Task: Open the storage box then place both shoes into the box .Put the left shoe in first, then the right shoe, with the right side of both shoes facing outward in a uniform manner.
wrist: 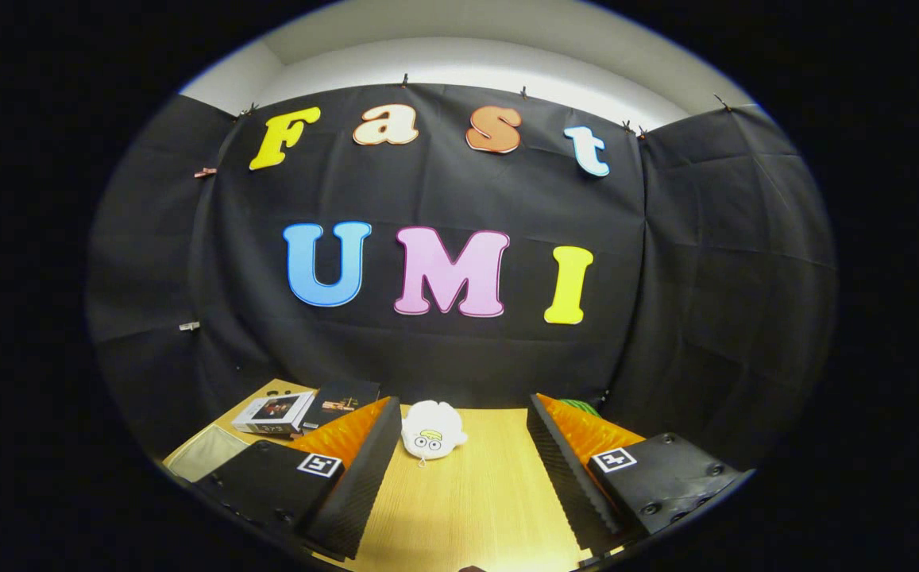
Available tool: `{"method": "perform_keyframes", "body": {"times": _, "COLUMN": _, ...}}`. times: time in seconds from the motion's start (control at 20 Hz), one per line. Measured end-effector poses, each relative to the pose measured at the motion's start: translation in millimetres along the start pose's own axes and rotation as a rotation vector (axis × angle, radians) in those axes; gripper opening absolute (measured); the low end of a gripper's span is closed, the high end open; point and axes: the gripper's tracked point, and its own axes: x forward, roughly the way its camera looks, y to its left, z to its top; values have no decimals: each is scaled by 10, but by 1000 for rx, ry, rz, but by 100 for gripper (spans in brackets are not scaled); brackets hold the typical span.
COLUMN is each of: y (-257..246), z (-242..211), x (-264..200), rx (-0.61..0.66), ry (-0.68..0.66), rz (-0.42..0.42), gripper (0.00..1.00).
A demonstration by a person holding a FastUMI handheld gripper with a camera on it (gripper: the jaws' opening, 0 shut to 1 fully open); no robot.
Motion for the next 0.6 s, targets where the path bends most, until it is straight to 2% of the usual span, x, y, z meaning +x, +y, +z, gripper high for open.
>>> {"method": "perform_keyframes", "body": {"times": 0.15, "y": -116, "z": 13, "x": -2, "rx": -6, "ry": -17, "rz": 11, "gripper": 96}}
{"method": "perform_keyframes", "body": {"times": 0.6, "y": -376, "z": -185, "x": 119, "rx": 8, "ry": 1, "rz": 13, "gripper": 98}}
